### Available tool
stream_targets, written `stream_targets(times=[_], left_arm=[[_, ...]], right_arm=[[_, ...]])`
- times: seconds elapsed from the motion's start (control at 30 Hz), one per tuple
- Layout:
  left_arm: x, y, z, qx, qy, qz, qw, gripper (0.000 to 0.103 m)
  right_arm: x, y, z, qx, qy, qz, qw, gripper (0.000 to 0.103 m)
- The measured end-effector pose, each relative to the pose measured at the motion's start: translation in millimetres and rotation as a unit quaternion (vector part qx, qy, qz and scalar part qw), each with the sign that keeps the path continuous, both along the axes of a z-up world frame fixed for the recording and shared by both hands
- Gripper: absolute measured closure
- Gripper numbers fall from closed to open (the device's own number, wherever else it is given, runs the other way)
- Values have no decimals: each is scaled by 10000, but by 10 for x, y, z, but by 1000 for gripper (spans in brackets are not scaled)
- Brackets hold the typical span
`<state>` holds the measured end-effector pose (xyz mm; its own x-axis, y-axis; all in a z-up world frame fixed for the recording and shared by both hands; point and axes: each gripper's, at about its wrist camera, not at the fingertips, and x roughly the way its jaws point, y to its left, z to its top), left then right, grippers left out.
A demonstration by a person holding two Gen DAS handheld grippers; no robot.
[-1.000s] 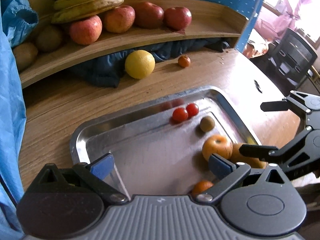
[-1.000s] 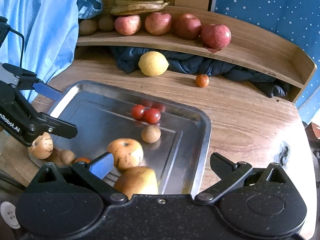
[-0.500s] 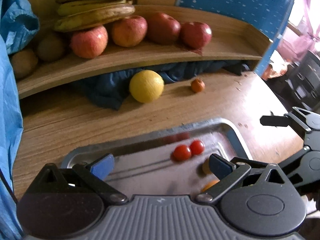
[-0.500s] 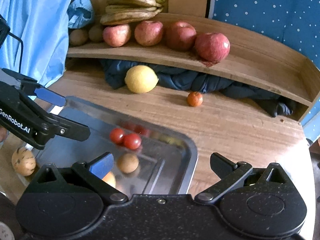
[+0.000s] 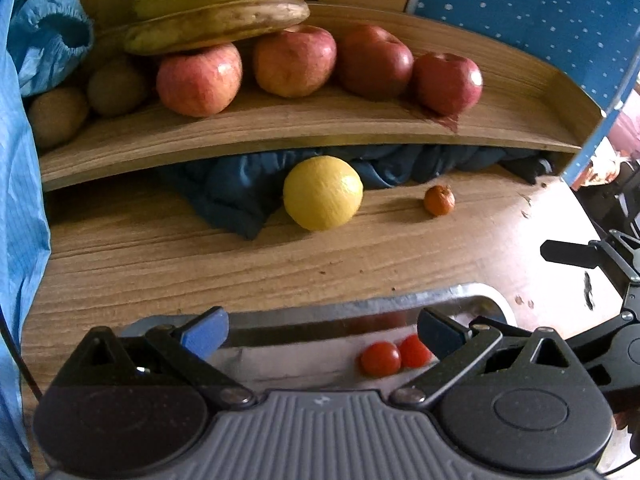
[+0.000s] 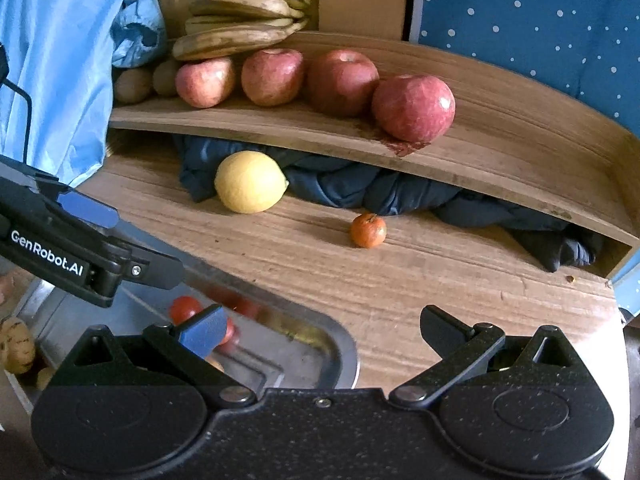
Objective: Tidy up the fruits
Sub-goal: 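Move both open tools back toward the lemon and mandarin below the shelf, then grasp the yellow lemon with left tool while right tool grasps the orange mandarin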
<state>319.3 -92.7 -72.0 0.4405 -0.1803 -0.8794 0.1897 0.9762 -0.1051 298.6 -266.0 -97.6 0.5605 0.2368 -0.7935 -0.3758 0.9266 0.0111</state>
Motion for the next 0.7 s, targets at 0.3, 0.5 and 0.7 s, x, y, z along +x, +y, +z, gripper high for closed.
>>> stream_targets(times=[0.3, 0.5, 0.7], left_arm=[[237, -66, -50, 20, -41, 324, 9995, 0], [374, -137, -80, 6, -84, 416, 9991, 0], [547, -216, -164, -38, -77, 670, 9977, 0]], right_arm=[[297, -43, -121, 40, -29, 93, 9999, 1], [460, -43, -170, 80, -41, 154, 9998, 1], [572, -59, -271, 78, -79, 153, 9998, 1]])
